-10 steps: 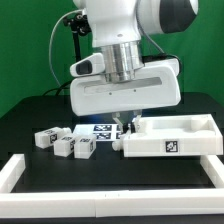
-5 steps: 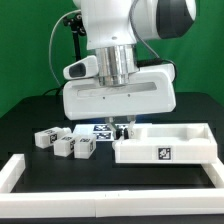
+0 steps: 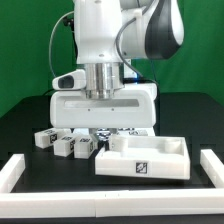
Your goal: Assemble one leg
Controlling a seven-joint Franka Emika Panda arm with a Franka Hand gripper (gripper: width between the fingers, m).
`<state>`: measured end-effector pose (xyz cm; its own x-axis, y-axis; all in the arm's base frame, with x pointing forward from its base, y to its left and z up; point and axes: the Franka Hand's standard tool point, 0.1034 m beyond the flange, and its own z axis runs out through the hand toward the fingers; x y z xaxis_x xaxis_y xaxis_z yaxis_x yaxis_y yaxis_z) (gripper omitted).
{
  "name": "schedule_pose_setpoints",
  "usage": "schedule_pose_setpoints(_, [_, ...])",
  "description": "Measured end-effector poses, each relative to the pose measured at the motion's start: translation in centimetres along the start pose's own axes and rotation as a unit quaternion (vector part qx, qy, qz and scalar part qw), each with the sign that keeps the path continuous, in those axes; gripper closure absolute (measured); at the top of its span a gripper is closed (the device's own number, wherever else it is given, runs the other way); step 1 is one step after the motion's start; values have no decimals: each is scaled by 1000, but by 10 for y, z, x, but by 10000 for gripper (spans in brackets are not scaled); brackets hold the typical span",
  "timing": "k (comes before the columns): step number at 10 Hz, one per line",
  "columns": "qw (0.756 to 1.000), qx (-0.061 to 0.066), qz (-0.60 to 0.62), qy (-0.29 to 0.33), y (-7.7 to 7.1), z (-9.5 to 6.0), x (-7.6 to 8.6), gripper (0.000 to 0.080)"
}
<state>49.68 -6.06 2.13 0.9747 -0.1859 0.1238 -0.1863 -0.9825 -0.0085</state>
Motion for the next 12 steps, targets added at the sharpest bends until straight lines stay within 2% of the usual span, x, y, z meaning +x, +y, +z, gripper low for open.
schedule_pose_setpoints(2, [1000,-1,8,-1,6,0,0,747])
schedule_pose_setpoints(4, [999,7,32,-11,-1,0,-1,747])
schedule_pose_setpoints(5, [999,8,34,-7,-12,-2,2,747])
schedule_pose_setpoints(6, [1000,7,9,8,-23,-4,12,747])
schedule_pose_setpoints(7, [999,0,-15,33,-31,-3,22,747])
schedule_pose_setpoints(8, [999,0,-19,40,-36,-3,23,747])
schedule_pose_setpoints(12, [999,0,-15,36,-33,-2,22,747])
